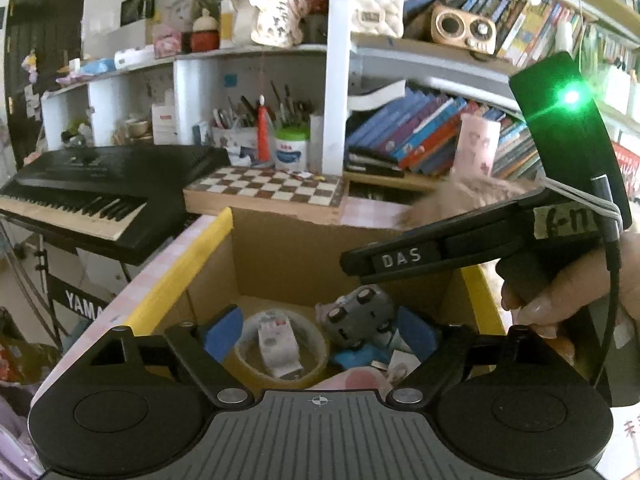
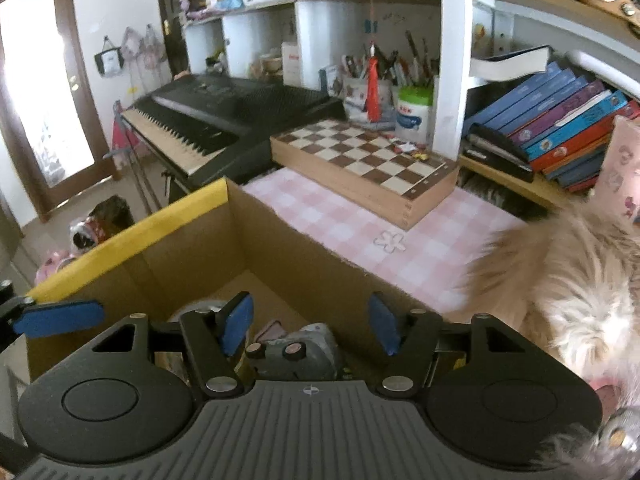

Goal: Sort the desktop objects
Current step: 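Lower both items into the yellow box and open both tools, then lift both open tools out of the yellow box and back away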

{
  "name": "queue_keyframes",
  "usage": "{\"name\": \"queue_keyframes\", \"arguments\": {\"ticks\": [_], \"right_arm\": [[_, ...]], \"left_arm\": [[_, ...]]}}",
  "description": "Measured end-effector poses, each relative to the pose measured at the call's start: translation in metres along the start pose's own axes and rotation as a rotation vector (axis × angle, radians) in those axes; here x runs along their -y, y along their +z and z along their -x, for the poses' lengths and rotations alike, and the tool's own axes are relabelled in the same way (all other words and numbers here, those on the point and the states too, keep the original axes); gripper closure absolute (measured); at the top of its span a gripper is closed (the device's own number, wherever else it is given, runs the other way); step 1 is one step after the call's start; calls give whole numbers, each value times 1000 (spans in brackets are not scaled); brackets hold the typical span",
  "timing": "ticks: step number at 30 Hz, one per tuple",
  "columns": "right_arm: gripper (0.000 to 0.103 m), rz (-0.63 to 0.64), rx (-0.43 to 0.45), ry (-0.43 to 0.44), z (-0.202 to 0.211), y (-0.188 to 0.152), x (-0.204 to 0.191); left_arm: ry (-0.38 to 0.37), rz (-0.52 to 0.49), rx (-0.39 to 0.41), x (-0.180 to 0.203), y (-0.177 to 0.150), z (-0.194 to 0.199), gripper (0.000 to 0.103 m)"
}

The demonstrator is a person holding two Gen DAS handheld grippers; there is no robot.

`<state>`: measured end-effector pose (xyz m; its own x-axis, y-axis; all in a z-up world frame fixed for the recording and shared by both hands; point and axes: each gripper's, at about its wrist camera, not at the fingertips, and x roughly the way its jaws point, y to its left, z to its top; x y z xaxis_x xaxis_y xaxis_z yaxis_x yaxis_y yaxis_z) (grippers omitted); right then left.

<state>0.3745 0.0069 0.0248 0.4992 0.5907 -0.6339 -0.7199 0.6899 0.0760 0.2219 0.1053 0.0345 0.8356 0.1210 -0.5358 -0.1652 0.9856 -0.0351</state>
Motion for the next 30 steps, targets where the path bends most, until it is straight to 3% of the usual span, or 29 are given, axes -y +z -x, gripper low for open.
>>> {"name": "queue_keyframes", "arguments": {"ticks": [14,20,30], "right_arm": [[42,-92,137,-126,70,-14,-30],[42,-167,201,-214,114,-40,-39],[42,-272,224,-338,169,-98,-63]], "left_arm": [[-57,-41,61,-14,-8,47,15],[-88,-60,84,-16,-20,75,14],[-132,-72,83,-16,-48,112,13]]}}
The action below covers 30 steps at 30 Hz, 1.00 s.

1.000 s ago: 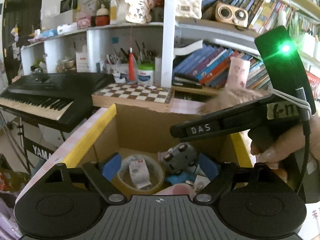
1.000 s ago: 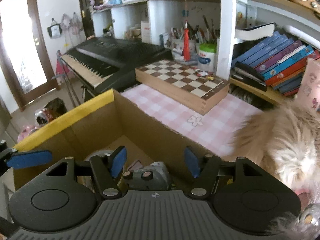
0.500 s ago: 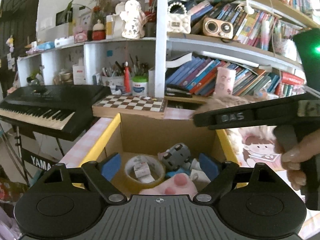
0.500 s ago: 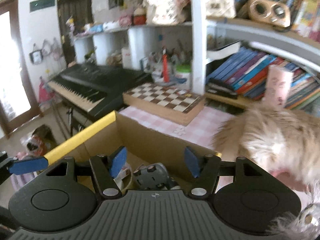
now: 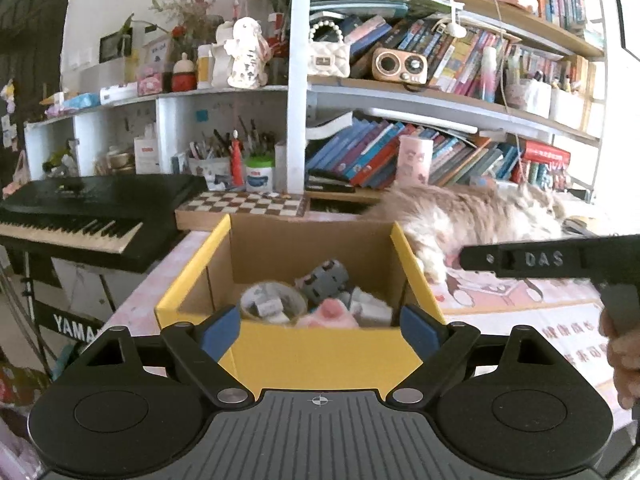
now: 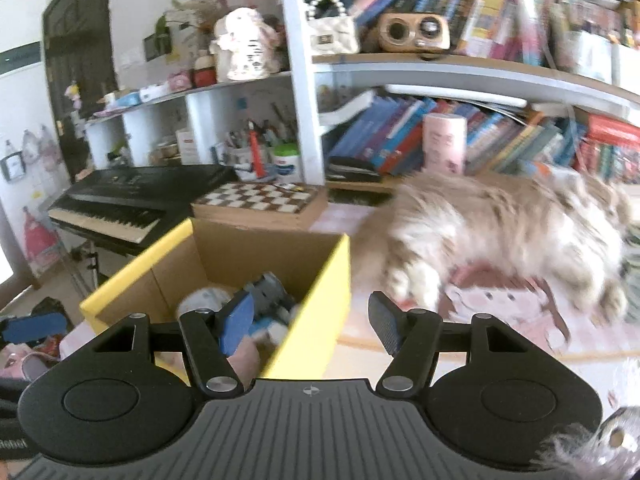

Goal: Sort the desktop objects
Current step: 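Lift both open tools out of the yellow box and back away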

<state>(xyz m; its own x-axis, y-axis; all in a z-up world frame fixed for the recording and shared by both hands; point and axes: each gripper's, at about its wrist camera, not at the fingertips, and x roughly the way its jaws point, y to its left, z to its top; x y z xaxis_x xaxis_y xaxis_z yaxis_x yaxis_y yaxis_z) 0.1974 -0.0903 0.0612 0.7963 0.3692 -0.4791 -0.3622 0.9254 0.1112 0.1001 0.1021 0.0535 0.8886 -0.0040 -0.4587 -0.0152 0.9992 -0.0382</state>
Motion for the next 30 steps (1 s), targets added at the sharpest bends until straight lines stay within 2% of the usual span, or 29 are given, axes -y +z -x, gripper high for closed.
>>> {"name": "queue_keyframes", "arguments": {"ticks": [12,18,23,30], "right_arm": [[42,-53,-39,-121,58,-63,-2],[42,-73,-47,-180,77,-83,0],[42,-88,-46,-216,90,-96,-1],[38,-88,-42,-267,101,-110,-4]], "left_arm": [[-40,27,-37,6,-32,26,13],[-47,2,-44,15,-38,34,12],[-16,-23,-35,19,-43,42,8],[3,3,-42,23,-53,45,8]]}}
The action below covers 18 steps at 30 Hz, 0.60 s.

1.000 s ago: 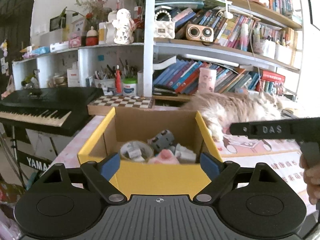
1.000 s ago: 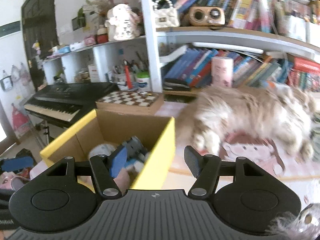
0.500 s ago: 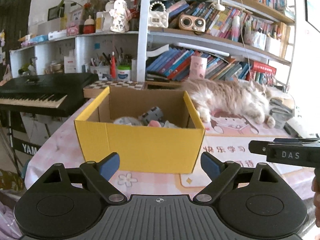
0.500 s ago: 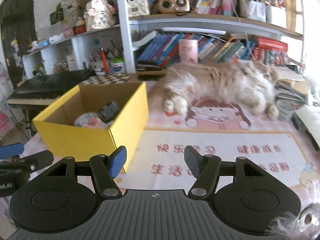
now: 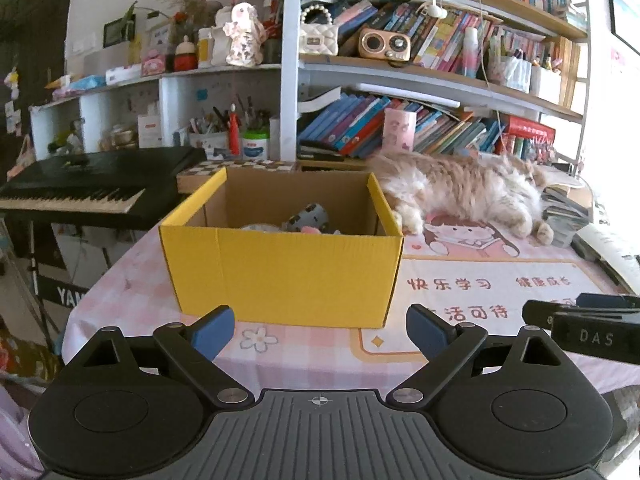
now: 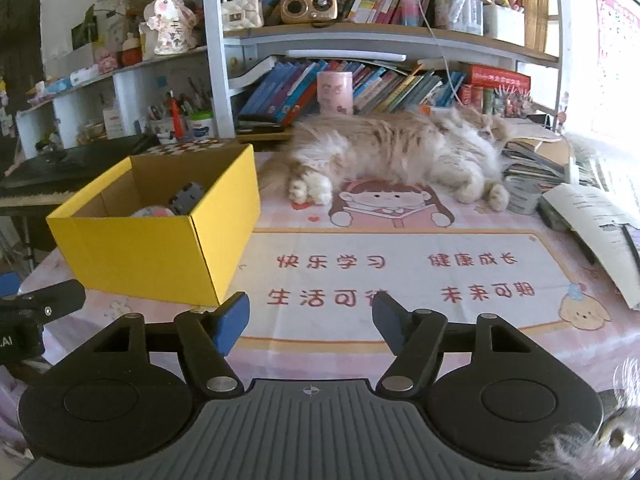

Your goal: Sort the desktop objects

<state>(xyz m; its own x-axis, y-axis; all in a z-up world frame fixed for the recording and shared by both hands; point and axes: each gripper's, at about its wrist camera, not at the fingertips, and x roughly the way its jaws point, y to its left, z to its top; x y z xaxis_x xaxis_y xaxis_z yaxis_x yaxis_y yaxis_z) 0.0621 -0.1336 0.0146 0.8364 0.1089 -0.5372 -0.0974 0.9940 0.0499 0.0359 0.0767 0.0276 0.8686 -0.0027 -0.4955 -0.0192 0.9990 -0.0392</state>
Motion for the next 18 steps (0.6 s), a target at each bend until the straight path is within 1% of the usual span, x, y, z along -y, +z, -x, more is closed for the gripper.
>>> {"name": "queue_keyframes", "arguments": {"ticks": [3,5,7,10,16,18], "right_arm": [[37,7,-11,-11,1,-4,1],[33,9,-15,-18,3,-8,1],[31,6,-19,-13,6,-12,1],[30,18,-30,-9,7,-15,-1],[26,28,-59,12,6,-19,-2],[23,30,-68,15,5,-20,-3]], "left_arm": [[1,2,-4,5,-2,0,8],[-10,3,-2,6,-2,4,8],[-12,-6,2,8,-3,7,8],[9,-18,3,10,-6,8,7],[46,-50,-38,13,-16,6,6],[50,-51,-39,13,-17,7,5]]}}
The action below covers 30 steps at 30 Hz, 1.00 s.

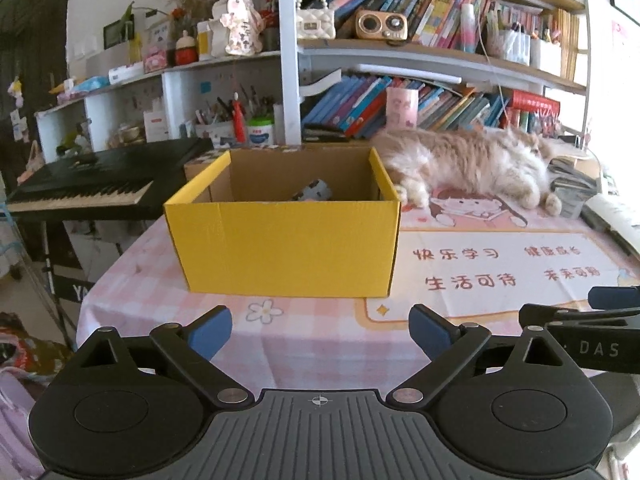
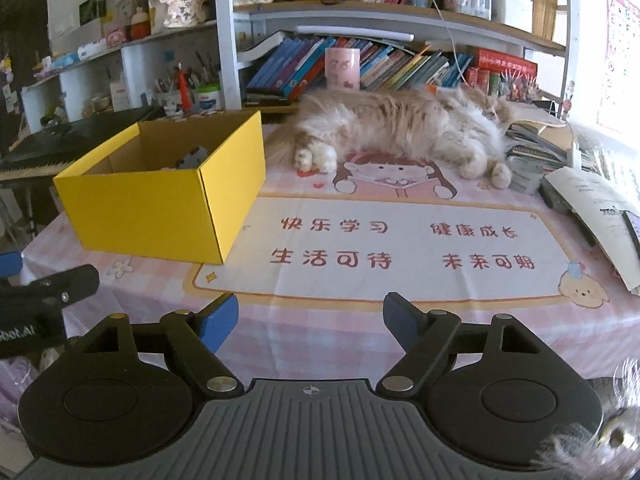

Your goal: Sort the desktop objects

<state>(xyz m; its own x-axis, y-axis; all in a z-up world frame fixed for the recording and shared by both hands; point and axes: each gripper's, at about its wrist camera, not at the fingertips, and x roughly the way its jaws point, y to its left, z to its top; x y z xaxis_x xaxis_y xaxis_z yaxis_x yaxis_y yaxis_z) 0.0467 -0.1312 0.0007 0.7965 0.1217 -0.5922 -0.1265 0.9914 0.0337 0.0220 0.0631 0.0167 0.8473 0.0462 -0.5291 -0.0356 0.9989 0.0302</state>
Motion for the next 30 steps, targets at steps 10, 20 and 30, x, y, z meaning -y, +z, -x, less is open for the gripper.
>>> {"name": "queue_keyframes", "arguments": {"ticks": [10,20,30], "right_arm": [[17,5,-47,14,-3,-4,0],[11,7,-72,19,-1,-7,5],[10,-9,-77,11,2,-8,12]], "left_arm": [[16,4,-17,1,-2,1,0],[26,-6,-70,7,-4,-2,0],[22,-14,-90,12,-5,-2,0]]}}
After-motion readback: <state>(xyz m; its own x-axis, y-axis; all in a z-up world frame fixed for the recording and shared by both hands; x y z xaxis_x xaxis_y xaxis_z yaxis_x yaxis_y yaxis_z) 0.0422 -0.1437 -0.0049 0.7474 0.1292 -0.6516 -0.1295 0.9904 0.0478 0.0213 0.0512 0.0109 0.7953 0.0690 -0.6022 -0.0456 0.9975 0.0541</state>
